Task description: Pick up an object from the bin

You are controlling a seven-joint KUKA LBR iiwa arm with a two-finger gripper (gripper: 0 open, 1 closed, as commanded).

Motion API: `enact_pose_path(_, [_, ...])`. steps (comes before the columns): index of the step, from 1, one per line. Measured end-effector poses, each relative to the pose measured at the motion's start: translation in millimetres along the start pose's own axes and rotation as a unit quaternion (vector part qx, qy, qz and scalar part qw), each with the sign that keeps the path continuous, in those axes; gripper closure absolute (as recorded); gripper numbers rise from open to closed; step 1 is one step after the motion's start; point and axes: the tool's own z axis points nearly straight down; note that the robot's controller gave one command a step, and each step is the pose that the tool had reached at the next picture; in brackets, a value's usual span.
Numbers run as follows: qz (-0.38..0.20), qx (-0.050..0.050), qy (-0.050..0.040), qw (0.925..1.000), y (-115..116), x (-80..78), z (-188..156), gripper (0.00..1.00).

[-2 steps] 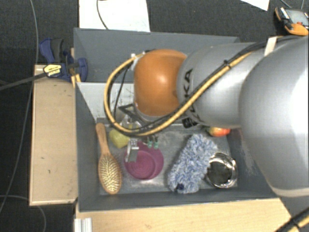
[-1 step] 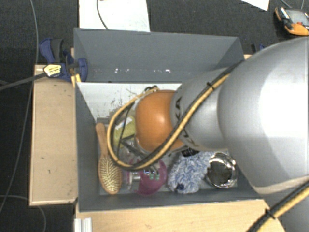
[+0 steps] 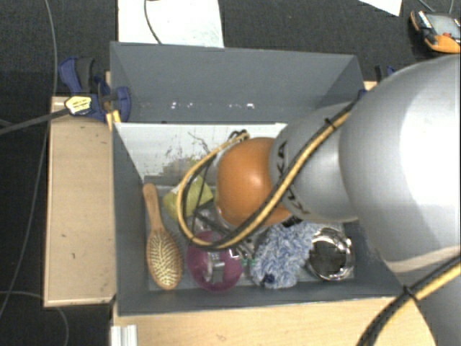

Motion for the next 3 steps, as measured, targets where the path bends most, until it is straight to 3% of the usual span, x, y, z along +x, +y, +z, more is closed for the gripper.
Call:
enact_pose_path(1, [0.074, -0.003, -0.0066, 0.9972, -7.3, 9.9, -4.2, 1.0])
enact_pose_path(3, [0.078, -0.004, -0.0065, 0.997, -7.0, 10.1, -4.4, 1.0])
